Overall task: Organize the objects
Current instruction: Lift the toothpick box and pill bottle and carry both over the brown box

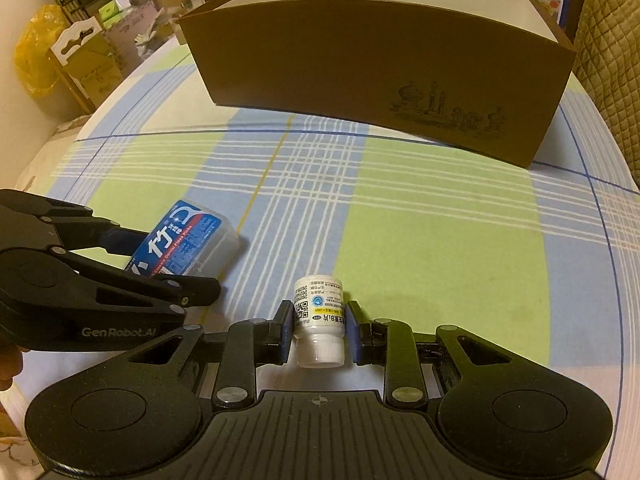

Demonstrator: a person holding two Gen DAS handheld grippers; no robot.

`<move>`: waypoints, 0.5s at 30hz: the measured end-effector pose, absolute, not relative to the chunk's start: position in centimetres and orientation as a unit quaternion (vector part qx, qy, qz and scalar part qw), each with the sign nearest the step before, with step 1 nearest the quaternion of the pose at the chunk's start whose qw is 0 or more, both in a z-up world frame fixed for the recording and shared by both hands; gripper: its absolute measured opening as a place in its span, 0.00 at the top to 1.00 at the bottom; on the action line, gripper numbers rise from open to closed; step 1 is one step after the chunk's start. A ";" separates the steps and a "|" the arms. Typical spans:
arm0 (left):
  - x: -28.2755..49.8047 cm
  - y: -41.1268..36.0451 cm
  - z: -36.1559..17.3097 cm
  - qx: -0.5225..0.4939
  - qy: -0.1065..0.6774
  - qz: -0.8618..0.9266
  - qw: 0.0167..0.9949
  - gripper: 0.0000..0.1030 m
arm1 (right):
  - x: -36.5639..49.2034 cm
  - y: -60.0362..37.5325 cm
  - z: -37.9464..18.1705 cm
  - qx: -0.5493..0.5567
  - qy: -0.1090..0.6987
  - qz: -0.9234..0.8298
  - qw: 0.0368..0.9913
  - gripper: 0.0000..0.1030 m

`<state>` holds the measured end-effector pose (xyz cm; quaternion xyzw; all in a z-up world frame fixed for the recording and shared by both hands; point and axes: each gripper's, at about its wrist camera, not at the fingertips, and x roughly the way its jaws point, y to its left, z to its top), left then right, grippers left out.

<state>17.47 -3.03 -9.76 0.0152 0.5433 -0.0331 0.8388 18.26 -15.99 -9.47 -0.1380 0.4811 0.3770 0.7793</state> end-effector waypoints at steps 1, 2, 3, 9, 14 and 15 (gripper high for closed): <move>17.5 -3.1 -9.8 0.016 0.543 -0.033 0.839 0.49 | 18.2 -16.0 -9.5 -0.139 0.480 0.377 0.780 0.77; 17.5 -3.2 -9.8 0.017 0.543 -0.032 0.839 0.49 | 18.2 -16.1 -9.5 -0.139 0.479 0.378 0.780 0.77; 17.5 -3.3 -9.8 0.017 0.543 -0.032 0.839 0.49 | 18.1 -16.1 -9.5 -0.140 0.478 0.379 0.780 0.77; 17.1 -3.5 -9.7 0.018 0.544 -0.033 0.838 0.49 | 18.0 -16.3 -9.4 -0.143 0.476 0.384 0.778 0.77; 16.8 -3.5 -9.6 0.014 0.546 -0.032 0.837 0.49 | 18.0 -16.4 -9.5 -0.144 0.477 0.388 0.775 0.77; 16.7 -3.5 -9.6 0.013 0.547 -0.032 0.837 0.49 | 18.0 -16.5 -9.4 -0.144 0.478 0.388 0.775 0.77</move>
